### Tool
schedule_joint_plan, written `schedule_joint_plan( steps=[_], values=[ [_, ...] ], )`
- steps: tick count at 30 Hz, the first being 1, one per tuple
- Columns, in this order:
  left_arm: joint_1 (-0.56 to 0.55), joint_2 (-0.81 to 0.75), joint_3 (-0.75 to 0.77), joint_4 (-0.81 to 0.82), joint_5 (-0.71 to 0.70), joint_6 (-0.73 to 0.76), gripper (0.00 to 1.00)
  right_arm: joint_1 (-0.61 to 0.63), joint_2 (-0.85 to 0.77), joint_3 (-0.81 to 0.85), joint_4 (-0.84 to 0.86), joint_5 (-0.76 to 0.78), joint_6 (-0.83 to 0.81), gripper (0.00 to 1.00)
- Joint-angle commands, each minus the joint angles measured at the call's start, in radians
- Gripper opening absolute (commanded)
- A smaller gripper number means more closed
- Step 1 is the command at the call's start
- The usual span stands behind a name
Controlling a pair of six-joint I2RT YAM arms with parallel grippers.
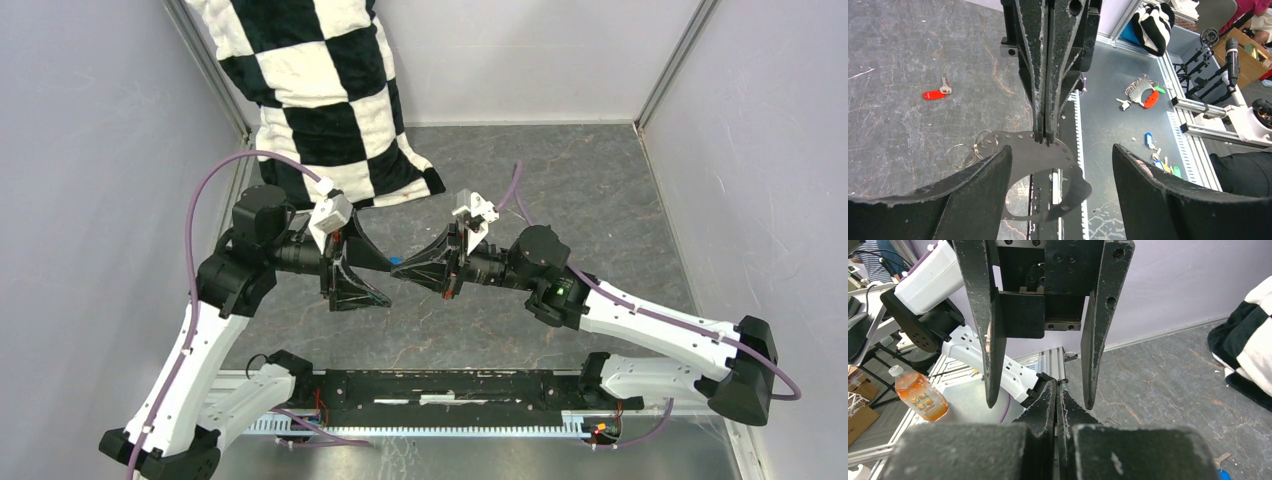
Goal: Put the keys on the keyring
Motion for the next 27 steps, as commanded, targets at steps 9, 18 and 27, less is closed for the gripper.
schedule_joint_plan(
  steps=[9,18,27],
  values=[
    [-0.007,-0.051,-0.043,0.096,-0.07,-0.033,0.68,0.0,-0.012,0.017,0.105,-0.049,0.042,0.0],
    [-0.006,-0.062,-0.089,0.251,-0.071,-0.195,0.54,0.001,0.007,0.033,0.114,-0.052,0.055,0.0],
    [-0.007,-0.069,-0.108,0.27,-0.069,-0.224,0.46,0.003,0.032,0.036,0.155,-0.047,0.085,0.01]
  ],
)
